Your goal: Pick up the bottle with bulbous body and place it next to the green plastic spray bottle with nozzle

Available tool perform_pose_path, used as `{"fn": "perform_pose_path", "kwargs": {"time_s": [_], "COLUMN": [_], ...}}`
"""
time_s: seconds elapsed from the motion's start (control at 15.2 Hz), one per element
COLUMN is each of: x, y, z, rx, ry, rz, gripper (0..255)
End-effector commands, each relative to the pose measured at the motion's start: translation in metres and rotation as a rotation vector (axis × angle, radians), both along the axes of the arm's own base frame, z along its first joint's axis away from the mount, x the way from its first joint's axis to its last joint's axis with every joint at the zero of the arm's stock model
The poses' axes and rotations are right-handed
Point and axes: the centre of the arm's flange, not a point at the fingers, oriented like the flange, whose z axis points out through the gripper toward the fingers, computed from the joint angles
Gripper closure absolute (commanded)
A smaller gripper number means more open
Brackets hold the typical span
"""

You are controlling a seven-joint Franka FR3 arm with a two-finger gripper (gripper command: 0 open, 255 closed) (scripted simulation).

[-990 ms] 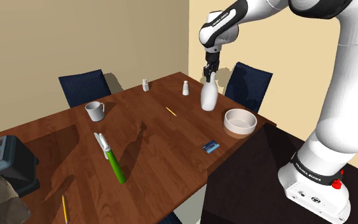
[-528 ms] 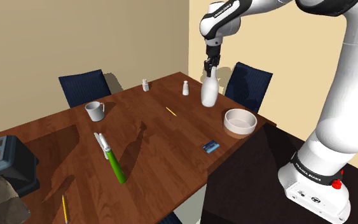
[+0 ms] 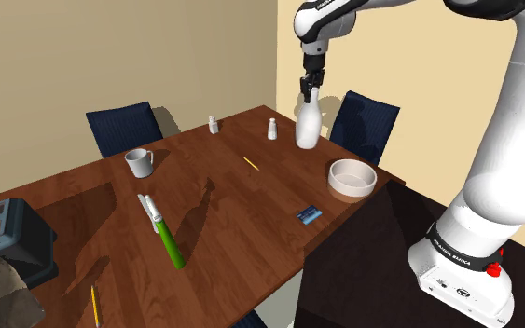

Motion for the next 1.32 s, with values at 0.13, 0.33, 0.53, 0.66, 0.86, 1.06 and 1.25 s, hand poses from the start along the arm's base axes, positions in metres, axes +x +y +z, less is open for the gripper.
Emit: {"fn": "perform_pose_path", "kwargs": {"time_s": [0.13, 0.33, 0.53, 0.66, 0.86, 1.06, 1.25], "x": [0.001, 0.001, 0.001, 0.001, 0.001, 0.001, 0.001], "y": [0.0, 0.0, 0.0, 0.0, 0.0, 0.0, 0.0], "z": [0.023, 0.039, 0.055, 0.066, 0.081, 0.097, 0.113], "rx": [0.0, 0.0, 0.0, 0.0, 0.0, 0.0, 0.0], "ry": [0.0, 0.0, 0.0, 0.0, 0.0, 0.0, 0.0], "rz": [0.0, 0.0, 0.0, 0.0, 0.0, 0.0, 0.0], "gripper": [255, 255, 255, 255, 255, 255, 255]}}
